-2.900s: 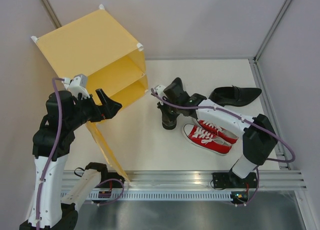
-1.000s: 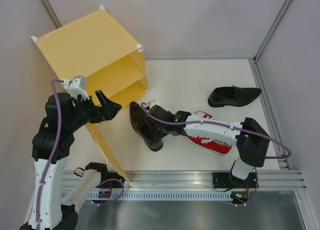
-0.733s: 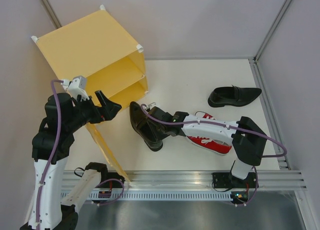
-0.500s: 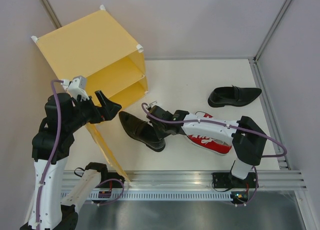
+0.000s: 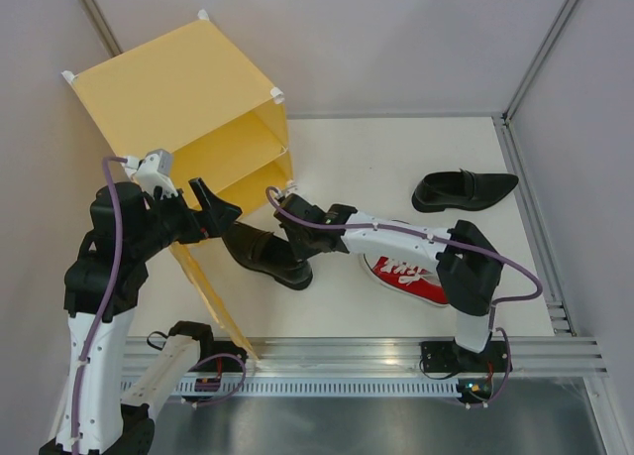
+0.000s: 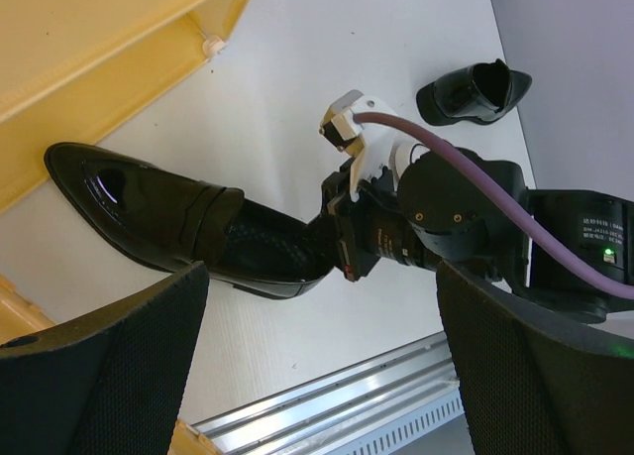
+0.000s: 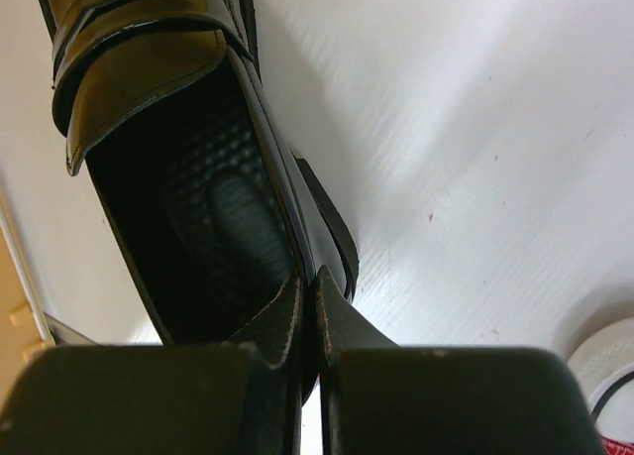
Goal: Place and organize the shoes in the shoe cabinet
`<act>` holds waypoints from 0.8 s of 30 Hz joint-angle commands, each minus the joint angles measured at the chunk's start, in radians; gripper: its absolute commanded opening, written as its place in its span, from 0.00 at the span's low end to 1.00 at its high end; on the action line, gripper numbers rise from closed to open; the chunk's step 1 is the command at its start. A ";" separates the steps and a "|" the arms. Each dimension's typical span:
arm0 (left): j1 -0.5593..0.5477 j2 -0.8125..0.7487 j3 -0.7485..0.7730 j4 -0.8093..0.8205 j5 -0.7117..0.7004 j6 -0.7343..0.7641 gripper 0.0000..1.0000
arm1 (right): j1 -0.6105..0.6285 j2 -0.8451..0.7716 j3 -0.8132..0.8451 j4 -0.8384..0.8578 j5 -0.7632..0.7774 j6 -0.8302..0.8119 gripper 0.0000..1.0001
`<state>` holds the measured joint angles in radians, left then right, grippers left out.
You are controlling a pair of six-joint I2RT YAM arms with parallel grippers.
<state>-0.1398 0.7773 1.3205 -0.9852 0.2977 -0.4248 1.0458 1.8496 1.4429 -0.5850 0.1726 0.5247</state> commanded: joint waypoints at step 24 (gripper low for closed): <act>0.002 0.000 0.011 0.017 -0.005 0.008 0.99 | -0.050 0.364 0.487 0.419 0.100 0.244 0.01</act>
<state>-0.1398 0.7834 1.3205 -0.9852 0.2977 -0.4248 0.9989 2.2131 1.8484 -0.3573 0.2676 0.7128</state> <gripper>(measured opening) 0.983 0.032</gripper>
